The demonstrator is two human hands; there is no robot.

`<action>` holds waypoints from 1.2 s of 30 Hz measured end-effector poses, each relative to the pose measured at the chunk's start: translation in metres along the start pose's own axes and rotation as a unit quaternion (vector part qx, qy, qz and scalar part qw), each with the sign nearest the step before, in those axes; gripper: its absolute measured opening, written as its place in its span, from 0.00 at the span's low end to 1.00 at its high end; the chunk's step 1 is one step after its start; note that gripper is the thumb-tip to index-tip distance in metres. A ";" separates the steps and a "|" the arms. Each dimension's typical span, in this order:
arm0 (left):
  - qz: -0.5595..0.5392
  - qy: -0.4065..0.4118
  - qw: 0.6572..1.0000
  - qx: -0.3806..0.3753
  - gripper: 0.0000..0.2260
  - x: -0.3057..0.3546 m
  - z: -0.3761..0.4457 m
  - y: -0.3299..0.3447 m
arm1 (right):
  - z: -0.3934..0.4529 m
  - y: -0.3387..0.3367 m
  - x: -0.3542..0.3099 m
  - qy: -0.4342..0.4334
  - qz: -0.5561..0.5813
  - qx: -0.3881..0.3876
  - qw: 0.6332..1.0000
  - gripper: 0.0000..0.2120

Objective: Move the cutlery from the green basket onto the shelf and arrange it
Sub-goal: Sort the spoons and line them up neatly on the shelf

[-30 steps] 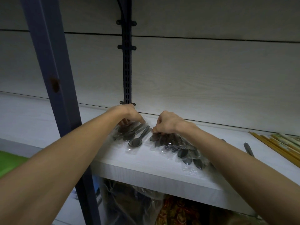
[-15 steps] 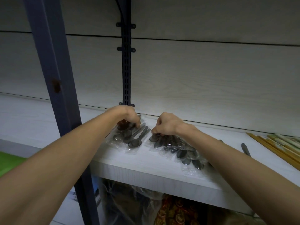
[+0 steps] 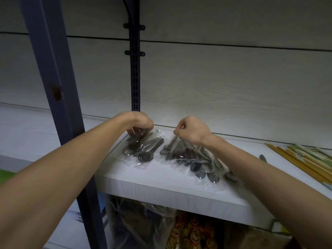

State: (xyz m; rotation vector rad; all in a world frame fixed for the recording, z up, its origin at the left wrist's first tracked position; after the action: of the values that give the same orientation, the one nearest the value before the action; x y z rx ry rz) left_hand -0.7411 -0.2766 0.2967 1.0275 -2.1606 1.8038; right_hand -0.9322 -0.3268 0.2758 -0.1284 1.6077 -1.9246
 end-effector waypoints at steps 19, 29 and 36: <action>0.187 0.138 0.964 0.132 0.26 -0.013 -0.005 0.057 | -0.031 0.034 0.022 -0.006 -0.090 -0.169 0.981 0.30; 0.096 0.125 0.983 0.095 0.29 -0.017 -0.022 0.079 | -0.056 0.031 0.015 0.007 -0.018 0.015 1.000 0.25; 0.141 0.123 0.980 0.066 0.38 -0.017 -0.039 0.083 | -0.075 0.022 0.018 0.110 0.018 -0.042 0.993 0.14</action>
State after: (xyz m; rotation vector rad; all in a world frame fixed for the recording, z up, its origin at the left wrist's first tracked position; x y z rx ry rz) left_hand -0.7880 -0.2307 0.2305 0.5012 -2.1410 2.0939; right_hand -0.9713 -0.2727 0.2308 0.0813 1.8214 -1.8987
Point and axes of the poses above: each hand's wrist, its own z-axis towards the middle knuckle, its own y-axis out of the palm, x = y × z, the point moved 2 cm from there along z, towards the middle knuckle, and after that the axes turned 6 degrees about -z, right-handed, at the moved point
